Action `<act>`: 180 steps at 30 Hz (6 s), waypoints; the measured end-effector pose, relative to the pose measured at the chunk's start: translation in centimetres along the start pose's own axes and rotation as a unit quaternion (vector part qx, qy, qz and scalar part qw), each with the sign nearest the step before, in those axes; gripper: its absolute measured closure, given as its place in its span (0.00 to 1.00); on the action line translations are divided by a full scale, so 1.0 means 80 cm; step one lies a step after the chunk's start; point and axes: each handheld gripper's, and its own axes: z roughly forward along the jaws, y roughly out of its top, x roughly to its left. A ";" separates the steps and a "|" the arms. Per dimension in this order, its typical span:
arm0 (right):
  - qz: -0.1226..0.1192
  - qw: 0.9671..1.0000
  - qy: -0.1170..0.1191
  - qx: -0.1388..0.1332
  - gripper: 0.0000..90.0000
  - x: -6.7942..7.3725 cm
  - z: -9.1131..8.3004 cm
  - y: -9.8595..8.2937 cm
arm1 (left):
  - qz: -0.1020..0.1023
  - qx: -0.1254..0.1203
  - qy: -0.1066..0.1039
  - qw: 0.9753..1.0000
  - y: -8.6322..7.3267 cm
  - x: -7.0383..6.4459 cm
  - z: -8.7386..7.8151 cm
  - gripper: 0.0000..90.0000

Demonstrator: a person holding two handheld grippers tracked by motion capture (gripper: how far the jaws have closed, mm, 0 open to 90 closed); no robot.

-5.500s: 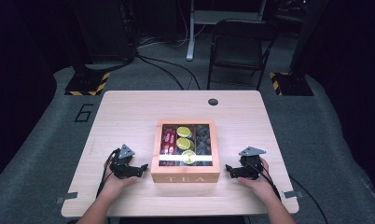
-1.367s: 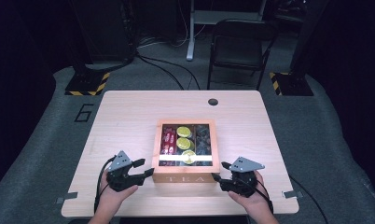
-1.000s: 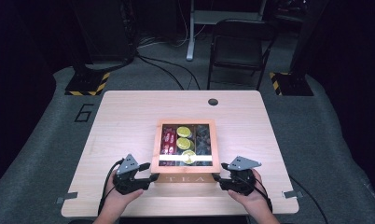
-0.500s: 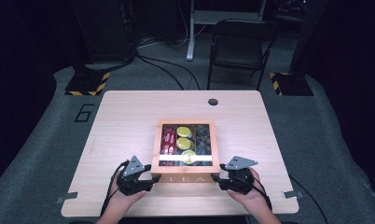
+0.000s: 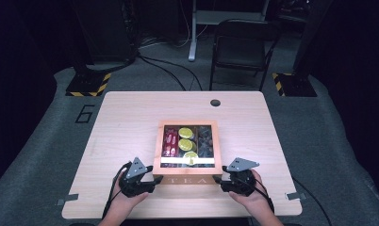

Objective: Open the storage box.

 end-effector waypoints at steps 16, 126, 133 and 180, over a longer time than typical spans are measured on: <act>0.001 1.000 -0.012 -0.027 0.55 0.001 -0.007 0.004 | -0.012 -0.023 -0.002 1.000 0.006 0.001 -0.006 0.50; 0.004 0.990 -0.097 -0.101 0.63 -0.085 -0.034 0.198 | -0.023 -0.123 0.091 0.988 0.192 0.086 -0.026 0.67; 0.005 0.990 -0.100 -0.097 0.63 -0.092 -0.022 0.197 | -0.029 -0.123 0.095 0.987 0.196 0.091 -0.020 0.68; 0.039 0.988 -0.121 -0.093 0.70 -0.130 0.035 0.200 | -0.062 -0.108 0.112 0.986 0.204 0.127 0.030 0.71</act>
